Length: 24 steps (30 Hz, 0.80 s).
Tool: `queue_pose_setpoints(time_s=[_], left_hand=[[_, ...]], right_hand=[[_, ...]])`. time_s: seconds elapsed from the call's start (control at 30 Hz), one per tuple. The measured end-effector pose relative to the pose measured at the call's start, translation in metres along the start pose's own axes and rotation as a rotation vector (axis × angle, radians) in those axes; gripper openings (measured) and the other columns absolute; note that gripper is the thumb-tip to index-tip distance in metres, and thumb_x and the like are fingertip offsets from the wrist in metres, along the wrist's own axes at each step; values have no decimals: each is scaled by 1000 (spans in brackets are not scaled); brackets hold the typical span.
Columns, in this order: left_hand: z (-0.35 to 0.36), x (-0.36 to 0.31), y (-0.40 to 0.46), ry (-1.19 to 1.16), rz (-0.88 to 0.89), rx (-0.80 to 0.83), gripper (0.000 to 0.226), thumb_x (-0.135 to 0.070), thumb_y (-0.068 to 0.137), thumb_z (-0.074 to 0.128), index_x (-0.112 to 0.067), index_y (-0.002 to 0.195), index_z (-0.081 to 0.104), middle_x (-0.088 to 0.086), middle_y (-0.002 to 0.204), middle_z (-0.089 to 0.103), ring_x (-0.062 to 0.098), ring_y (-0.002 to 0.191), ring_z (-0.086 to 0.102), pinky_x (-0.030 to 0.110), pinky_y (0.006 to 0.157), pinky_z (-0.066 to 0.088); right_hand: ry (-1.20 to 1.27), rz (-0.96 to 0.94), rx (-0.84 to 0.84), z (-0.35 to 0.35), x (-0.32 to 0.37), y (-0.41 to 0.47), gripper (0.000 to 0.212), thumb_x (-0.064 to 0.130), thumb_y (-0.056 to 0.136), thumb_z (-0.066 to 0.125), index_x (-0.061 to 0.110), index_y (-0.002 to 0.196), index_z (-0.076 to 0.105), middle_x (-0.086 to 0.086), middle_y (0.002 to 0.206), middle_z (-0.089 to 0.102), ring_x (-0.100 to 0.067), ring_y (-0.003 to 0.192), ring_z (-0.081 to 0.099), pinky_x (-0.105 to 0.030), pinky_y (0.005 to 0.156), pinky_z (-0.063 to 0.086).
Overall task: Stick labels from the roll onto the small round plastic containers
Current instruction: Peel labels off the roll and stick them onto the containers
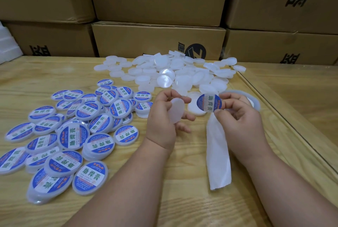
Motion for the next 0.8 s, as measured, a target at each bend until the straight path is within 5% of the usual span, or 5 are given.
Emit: queue_pose_setpoints(time_s=[0.2, 0.37, 0.57, 0.8], left_hand=[[2, 2, 1, 35, 13, 24, 33, -32, 109, 35, -19, 110, 65, 10, 97, 75, 26, 64, 69, 24, 37, 43], [8, 6, 0, 80, -20, 84, 37, -40, 92, 40, -18, 93, 70, 13, 76, 69, 25, 45, 57, 21, 34, 29], [13, 10, 2, 89, -26, 162, 37, -28, 79, 37, -13, 97, 66, 28, 89, 69, 29, 49, 58, 22, 36, 31], [18, 16, 4, 143, -58, 213, 35, -20, 72, 41, -19, 97, 65, 13, 90, 74, 28, 51, 60, 20, 38, 31]], right_hand=[[105, 15, 119, 11, 2, -1, 24, 21, 74, 61, 3, 83, 72, 9, 131, 59, 13, 111, 56, -4, 79, 44], [96, 64, 221, 21, -4, -4, 21, 6, 91, 67, 13, 72, 73, 12, 136, 59, 10, 121, 54, -13, 91, 39], [53, 102, 271, 27, -5, -7, 27, 5, 92, 67, 18, 70, 78, 17, 134, 56, 9, 131, 47, -23, 102, 38], [43, 126, 283, 29, -7, -8, 17, 23, 81, 70, 20, 68, 79, 27, 120, 61, 15, 131, 43, -25, 106, 37]])
Point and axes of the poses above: each hand's wrist, its own y-axis towards the middle knuckle, its own z-axis out of the palm, x = y × z, the point moved 8 cm from there along y, towards the middle knuckle
